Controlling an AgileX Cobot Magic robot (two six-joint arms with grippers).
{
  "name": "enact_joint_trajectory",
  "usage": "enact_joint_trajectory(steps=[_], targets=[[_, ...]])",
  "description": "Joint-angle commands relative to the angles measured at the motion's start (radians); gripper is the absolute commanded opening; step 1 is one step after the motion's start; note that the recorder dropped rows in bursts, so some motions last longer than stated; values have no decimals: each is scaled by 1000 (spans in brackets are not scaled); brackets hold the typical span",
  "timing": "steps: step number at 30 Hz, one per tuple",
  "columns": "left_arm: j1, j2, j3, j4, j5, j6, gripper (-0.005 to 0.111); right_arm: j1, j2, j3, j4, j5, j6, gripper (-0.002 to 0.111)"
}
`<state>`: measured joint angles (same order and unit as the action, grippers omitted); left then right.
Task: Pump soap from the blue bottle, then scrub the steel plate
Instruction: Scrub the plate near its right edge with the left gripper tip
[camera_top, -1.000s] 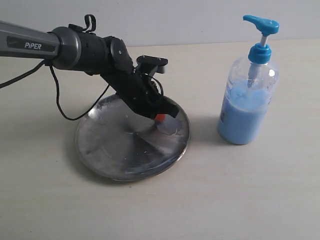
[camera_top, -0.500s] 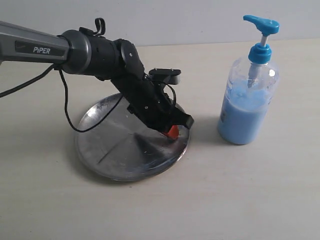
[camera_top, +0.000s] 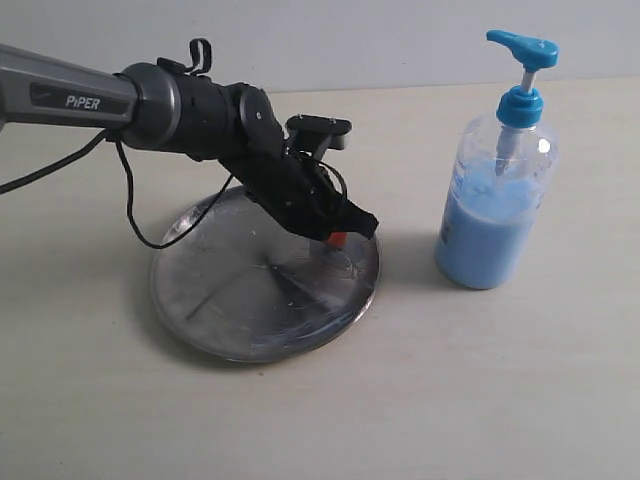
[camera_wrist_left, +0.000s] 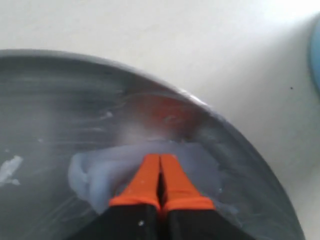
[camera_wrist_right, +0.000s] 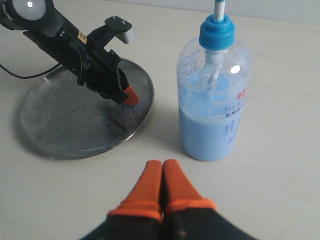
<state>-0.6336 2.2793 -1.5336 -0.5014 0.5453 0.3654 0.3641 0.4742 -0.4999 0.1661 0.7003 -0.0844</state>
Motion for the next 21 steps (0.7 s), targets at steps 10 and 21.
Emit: enact_joint_trajectory(steps=[10,21], targets=[[5,37,20,52,179,-8,0,-3,-8,-5,2,-17,-5,0],[-24,37,20,50,149,-2,0,-3,-8,-5,2,-15,-5,0]])
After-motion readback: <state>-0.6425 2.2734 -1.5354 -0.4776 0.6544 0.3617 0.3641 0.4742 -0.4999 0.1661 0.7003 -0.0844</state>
